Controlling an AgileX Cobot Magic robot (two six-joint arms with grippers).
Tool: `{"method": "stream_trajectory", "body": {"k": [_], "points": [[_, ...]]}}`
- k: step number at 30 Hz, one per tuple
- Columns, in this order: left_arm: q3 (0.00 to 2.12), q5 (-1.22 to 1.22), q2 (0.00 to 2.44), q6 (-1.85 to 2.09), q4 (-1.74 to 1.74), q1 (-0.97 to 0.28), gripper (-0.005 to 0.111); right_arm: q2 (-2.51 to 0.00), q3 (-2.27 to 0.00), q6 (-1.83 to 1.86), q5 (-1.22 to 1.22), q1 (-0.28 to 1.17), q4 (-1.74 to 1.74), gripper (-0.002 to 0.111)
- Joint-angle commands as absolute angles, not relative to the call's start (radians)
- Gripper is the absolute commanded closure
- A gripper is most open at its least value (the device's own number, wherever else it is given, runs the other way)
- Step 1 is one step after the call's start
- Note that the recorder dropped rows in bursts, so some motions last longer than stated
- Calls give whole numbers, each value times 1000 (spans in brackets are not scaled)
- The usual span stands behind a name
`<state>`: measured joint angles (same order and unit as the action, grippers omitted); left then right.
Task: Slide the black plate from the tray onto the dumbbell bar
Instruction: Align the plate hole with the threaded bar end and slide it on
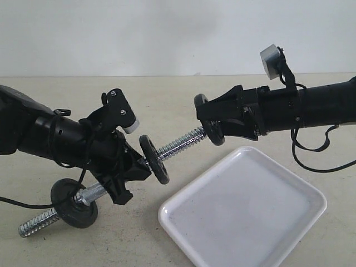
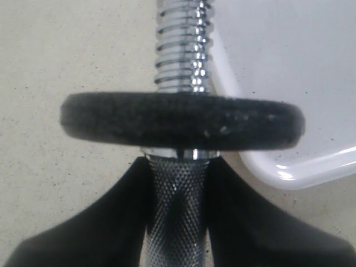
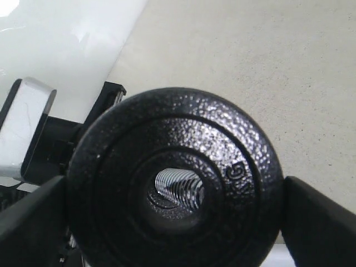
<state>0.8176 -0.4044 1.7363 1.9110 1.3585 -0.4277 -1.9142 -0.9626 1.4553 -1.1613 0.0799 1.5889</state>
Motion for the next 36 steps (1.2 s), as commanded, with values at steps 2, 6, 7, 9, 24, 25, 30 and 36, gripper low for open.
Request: {"method": "stream_trajectory", "body": {"k": [2, 6, 7, 9, 24, 25, 30, 36], "points": [[840, -442, 1700, 1900, 1417, -429, 102, -1897, -967, 1459, -1221, 79, 1618, 108], [840, -442, 1700, 1900, 1417, -429, 102, -1897, -967, 1459, -1221, 79, 1607, 108], [840, -442, 1700, 1900, 1417, -429, 102, -1897, -967, 1457, -1221, 79, 1602, 108], [840, -445, 1700, 1900, 1417, -429, 102, -1897, -967, 1457, -1221, 79, 1595, 108], [840, -446, 1700, 1900, 1417, -429, 102, -1966, -967, 1487, -1221, 79, 1616, 108], [840, -446, 1700, 1900, 1417, -429, 102, -1966, -967, 1487, -1221, 79, 1625, 108], [840, -453, 1700, 1900, 1417, -429, 102, -1966, -967, 1492, -1221, 79, 1664, 108], [840, -462, 1700, 1900, 1417, -429, 102, -1966, -967, 1488, -1221, 79, 1676, 108]]}}
